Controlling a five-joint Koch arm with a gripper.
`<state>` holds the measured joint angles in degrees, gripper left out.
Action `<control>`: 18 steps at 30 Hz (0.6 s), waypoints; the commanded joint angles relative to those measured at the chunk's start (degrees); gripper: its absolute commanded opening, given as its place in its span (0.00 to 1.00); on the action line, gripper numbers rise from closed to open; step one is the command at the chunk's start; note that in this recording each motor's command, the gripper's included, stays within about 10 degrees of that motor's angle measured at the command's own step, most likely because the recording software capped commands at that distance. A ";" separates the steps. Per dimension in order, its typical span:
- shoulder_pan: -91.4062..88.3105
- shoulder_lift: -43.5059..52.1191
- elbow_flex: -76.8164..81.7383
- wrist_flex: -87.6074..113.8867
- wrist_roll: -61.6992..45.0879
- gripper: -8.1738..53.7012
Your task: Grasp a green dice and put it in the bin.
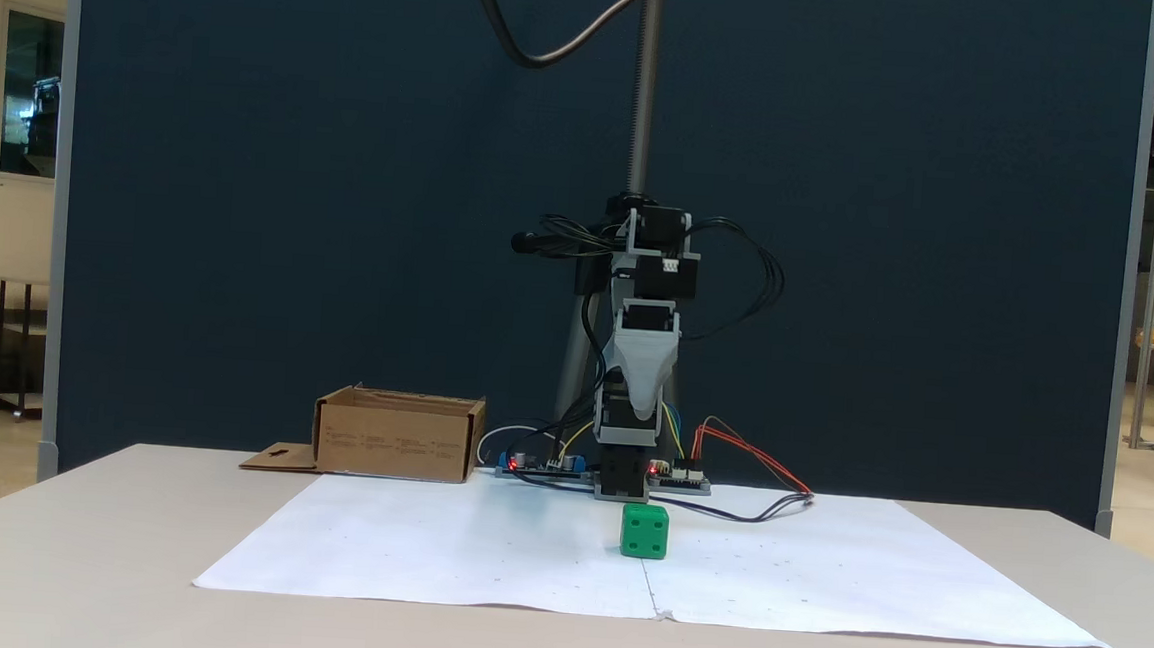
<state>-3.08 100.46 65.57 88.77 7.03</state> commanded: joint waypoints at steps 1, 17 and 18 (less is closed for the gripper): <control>-1.67 -0.26 -2.29 -1.14 3.87 0.82; -2.81 -3.87 3.87 -8.61 4.57 0.82; -2.81 -4.13 4.04 -8.70 4.57 0.82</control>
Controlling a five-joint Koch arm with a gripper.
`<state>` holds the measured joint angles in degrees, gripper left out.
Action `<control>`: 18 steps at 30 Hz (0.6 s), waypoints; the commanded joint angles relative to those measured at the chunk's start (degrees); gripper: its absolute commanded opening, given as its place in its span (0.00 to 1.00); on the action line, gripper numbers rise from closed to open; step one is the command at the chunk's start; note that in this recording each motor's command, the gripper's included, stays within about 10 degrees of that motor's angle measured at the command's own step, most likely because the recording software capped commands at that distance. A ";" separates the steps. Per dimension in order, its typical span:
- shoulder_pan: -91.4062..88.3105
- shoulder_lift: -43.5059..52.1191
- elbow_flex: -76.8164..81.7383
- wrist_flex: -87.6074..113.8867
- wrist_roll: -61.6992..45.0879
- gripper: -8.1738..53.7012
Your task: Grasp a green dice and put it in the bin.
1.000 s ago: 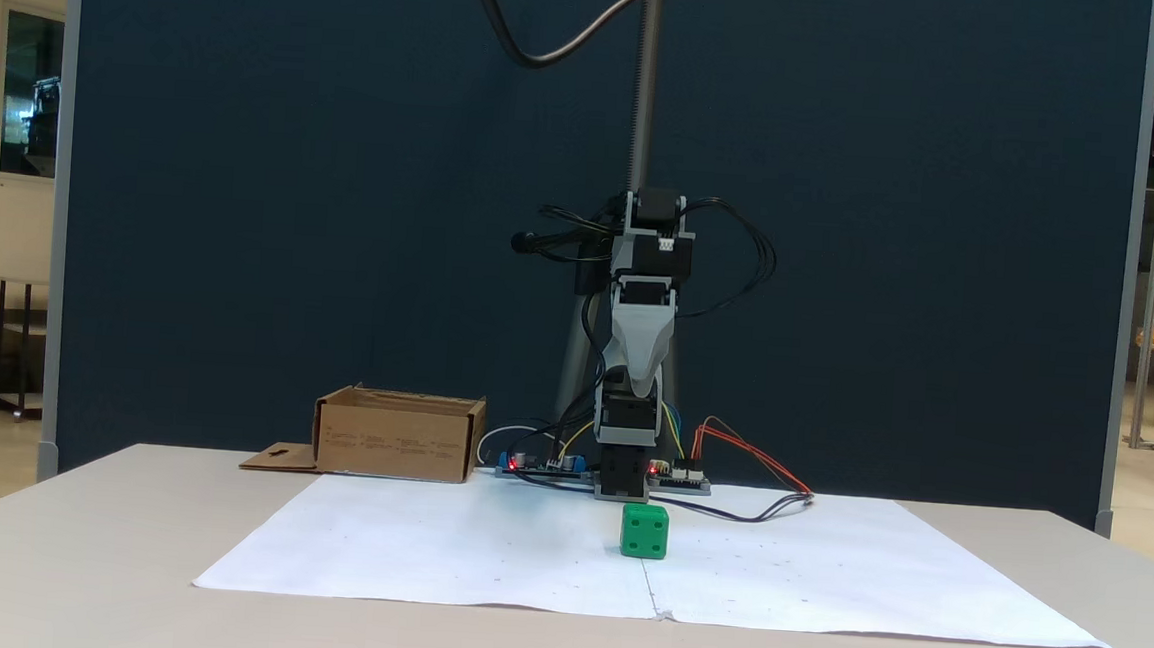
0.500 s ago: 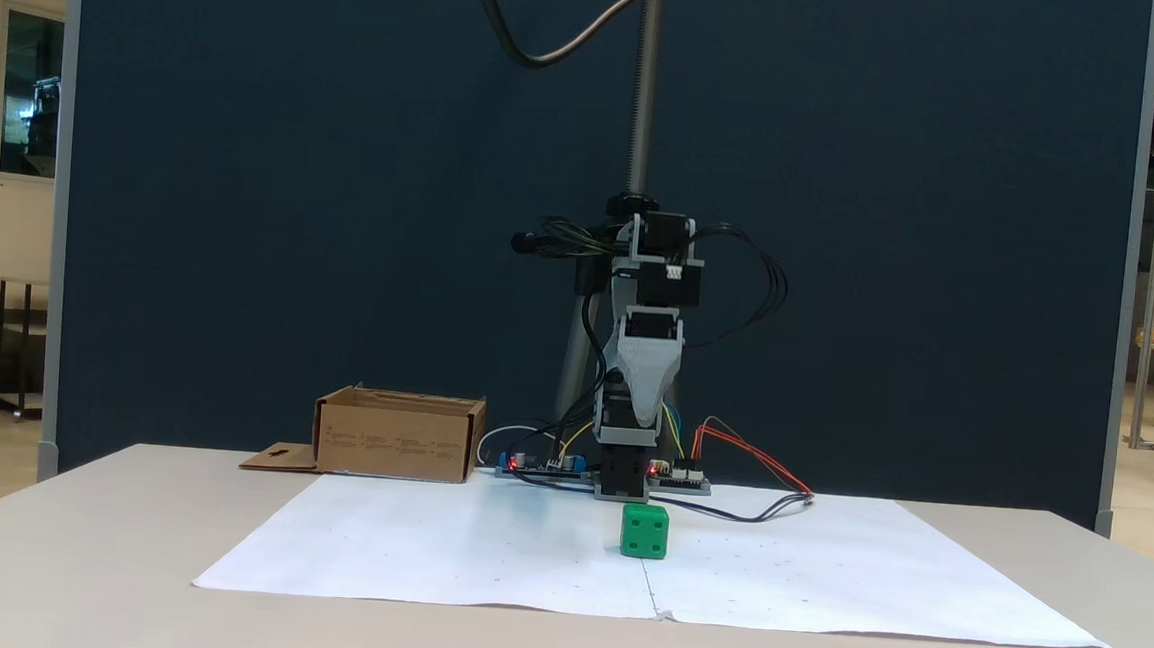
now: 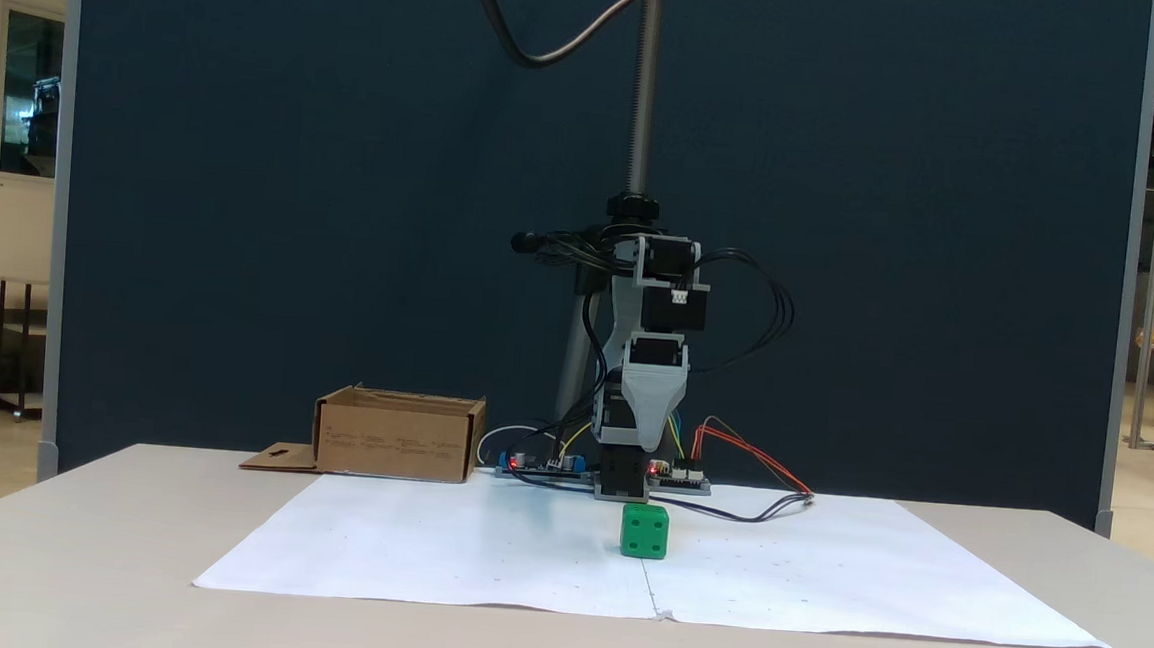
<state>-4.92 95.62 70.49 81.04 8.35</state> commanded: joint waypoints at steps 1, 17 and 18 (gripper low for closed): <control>-0.97 0.62 -0.70 -1.05 3.25 0.82; -1.23 -2.02 8.00 -11.16 3.08 0.82; -1.23 -2.29 8.00 -11.60 3.08 0.82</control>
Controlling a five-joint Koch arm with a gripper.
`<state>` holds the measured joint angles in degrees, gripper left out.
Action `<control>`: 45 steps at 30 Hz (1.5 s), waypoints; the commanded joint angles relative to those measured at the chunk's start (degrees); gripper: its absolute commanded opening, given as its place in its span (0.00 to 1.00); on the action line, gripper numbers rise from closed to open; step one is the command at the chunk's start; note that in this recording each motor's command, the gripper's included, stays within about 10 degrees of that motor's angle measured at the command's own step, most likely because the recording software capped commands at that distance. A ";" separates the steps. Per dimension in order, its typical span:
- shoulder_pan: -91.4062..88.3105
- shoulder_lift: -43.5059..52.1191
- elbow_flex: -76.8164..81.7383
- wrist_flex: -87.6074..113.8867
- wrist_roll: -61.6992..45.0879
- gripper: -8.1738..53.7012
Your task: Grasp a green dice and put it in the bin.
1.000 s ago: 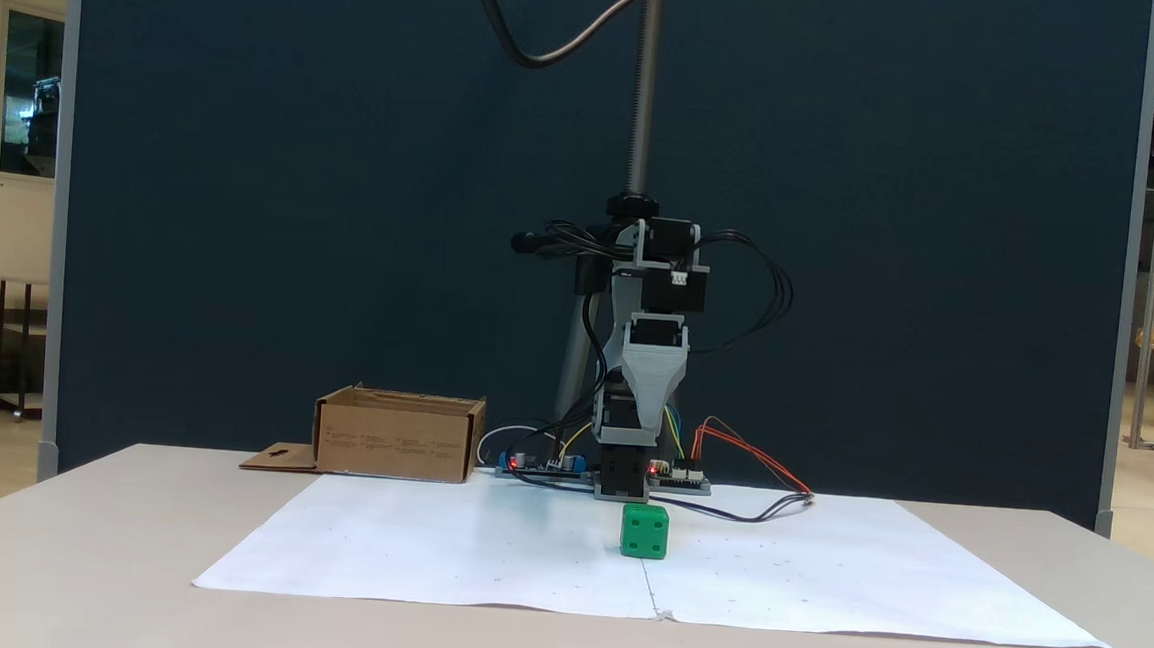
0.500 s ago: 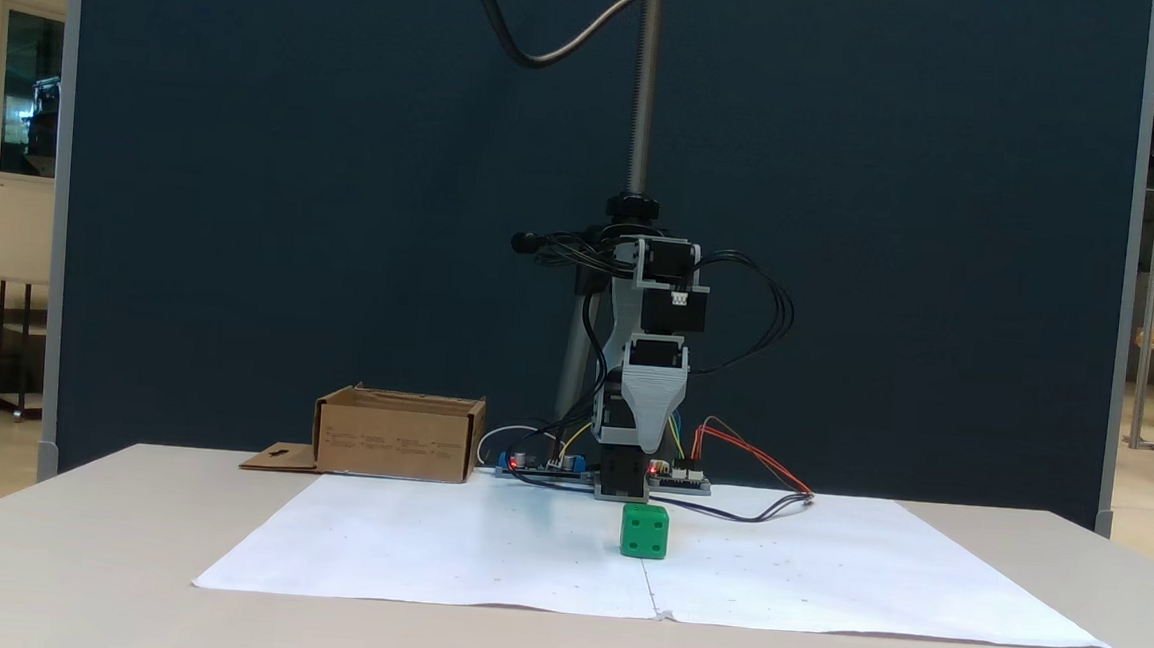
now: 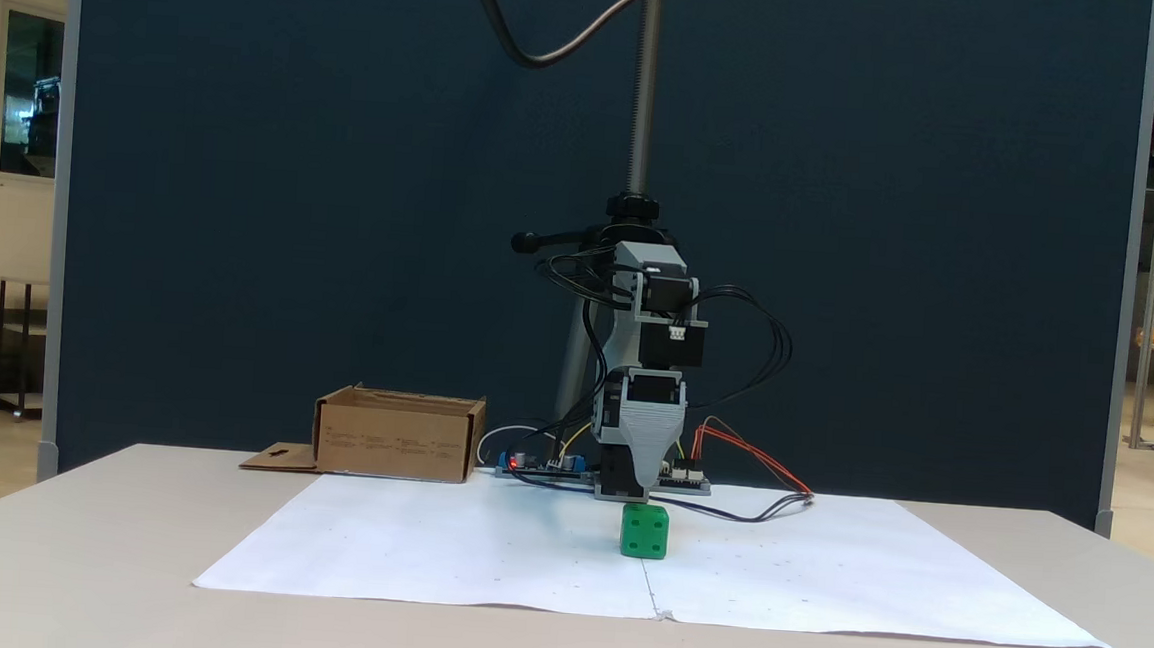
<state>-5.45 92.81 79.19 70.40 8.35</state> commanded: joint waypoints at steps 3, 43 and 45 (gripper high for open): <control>-0.70 -0.97 -0.70 -2.11 3.08 0.82; 0.79 -10.72 3.34 -9.14 3.08 0.76; 0.62 -11.25 3.34 -9.32 3.08 0.72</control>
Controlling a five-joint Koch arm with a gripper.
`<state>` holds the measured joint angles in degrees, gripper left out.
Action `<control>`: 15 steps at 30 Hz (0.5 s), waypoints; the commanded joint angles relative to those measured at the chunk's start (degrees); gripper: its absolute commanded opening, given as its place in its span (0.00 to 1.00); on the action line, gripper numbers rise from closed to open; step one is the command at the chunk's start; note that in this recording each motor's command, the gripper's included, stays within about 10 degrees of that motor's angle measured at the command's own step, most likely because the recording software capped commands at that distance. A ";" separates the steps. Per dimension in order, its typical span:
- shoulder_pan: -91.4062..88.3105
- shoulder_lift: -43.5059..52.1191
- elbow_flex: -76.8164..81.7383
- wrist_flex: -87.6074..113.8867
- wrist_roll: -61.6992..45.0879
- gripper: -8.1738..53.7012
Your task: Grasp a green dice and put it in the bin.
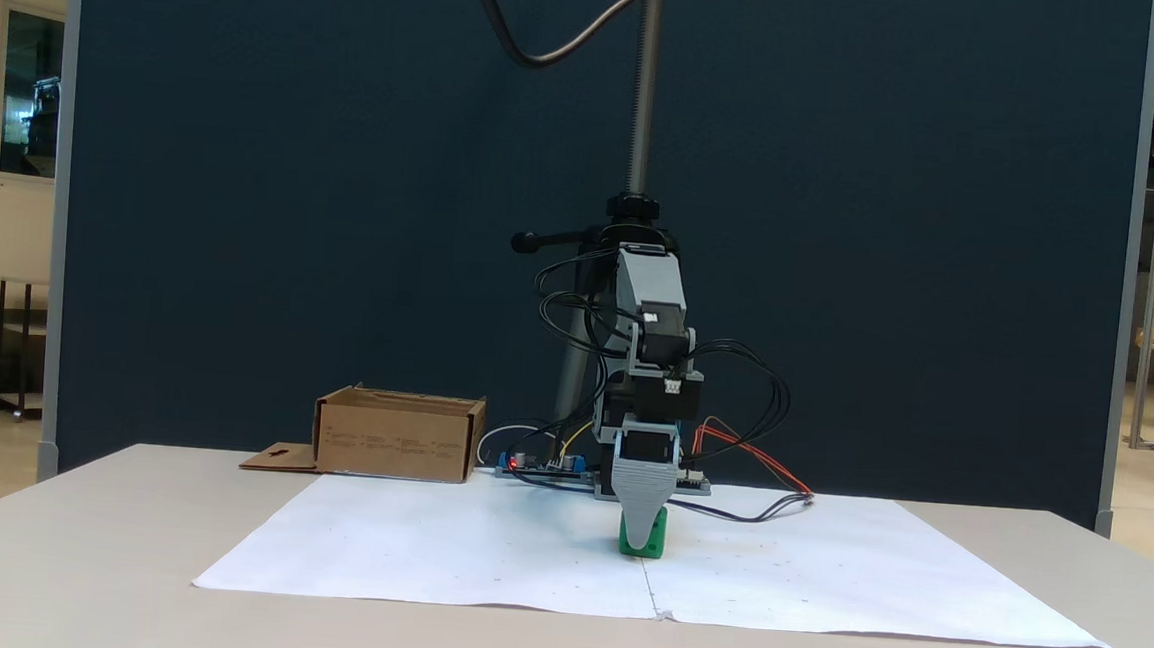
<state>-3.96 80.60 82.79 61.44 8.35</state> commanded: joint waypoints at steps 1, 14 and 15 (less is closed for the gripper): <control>-0.88 0.88 -0.26 -0.70 3.08 0.69; -1.32 1.32 0.88 -1.58 3.52 0.32; -1.76 2.20 0.88 -1.41 3.60 0.32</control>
<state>-4.57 80.51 83.76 59.33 8.35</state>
